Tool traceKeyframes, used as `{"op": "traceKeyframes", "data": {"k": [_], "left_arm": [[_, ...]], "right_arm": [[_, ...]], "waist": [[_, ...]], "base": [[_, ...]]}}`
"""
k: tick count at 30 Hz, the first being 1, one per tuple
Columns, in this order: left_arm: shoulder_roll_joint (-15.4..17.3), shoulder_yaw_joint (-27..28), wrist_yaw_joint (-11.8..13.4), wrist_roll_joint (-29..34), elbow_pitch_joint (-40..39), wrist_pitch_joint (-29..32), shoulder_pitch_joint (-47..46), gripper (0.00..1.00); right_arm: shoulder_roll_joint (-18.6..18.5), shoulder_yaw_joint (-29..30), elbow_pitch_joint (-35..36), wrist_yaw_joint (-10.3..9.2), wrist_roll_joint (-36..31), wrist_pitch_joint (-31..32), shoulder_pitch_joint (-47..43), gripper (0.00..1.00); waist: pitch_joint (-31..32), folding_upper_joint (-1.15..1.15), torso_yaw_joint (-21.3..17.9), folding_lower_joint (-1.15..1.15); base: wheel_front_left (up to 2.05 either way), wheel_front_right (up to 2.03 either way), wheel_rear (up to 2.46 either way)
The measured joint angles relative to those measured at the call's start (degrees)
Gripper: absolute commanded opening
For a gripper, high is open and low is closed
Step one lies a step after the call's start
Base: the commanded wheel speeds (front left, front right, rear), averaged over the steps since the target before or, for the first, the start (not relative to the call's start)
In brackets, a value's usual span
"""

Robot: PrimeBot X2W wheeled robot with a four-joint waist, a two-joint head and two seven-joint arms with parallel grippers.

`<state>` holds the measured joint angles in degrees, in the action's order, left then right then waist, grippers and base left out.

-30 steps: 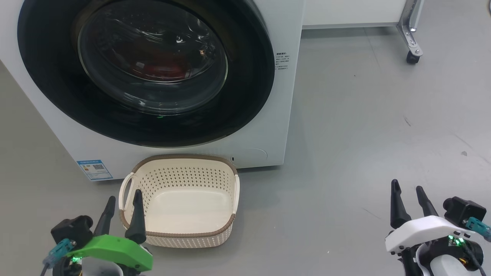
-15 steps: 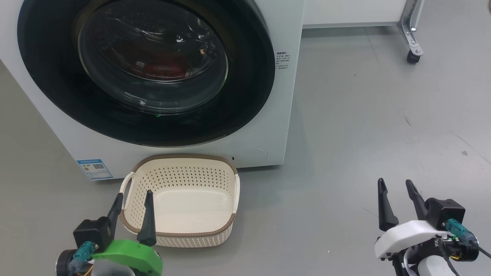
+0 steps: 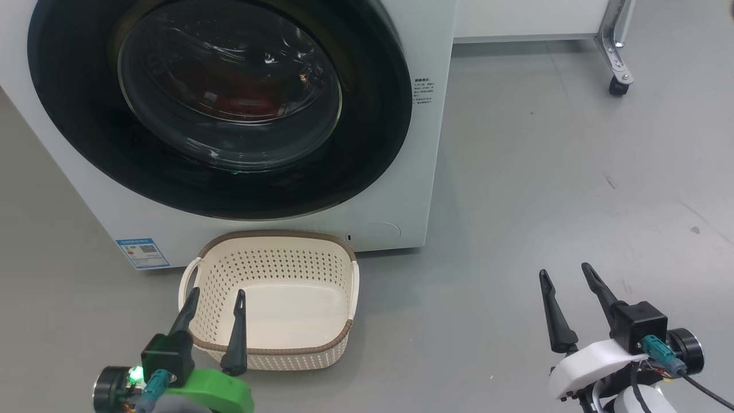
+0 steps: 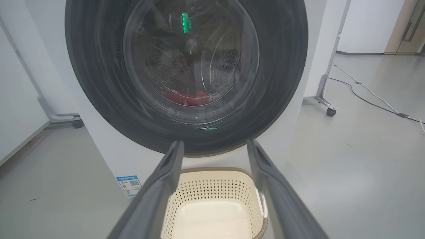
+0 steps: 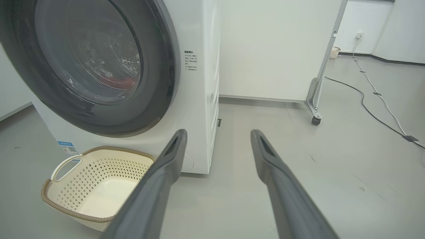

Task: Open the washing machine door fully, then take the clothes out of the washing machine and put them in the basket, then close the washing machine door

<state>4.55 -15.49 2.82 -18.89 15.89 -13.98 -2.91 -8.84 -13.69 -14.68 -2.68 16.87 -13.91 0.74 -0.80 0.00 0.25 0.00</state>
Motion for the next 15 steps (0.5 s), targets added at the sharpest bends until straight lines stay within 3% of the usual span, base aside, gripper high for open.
{"op": "traceKeyframes", "data": {"k": [15], "left_arm": [[-0.48,0.41,0.45,0.92,2.01,-0.40,-0.26,1.00]], "right_arm": [[0.69,0.43,-0.23,-0.08,-1.89,-0.11,-0.01,1.00]], "waist": [[-0.14,0.00,0.14,0.00]], "base": [[0.00,0.00,0.00]]}}
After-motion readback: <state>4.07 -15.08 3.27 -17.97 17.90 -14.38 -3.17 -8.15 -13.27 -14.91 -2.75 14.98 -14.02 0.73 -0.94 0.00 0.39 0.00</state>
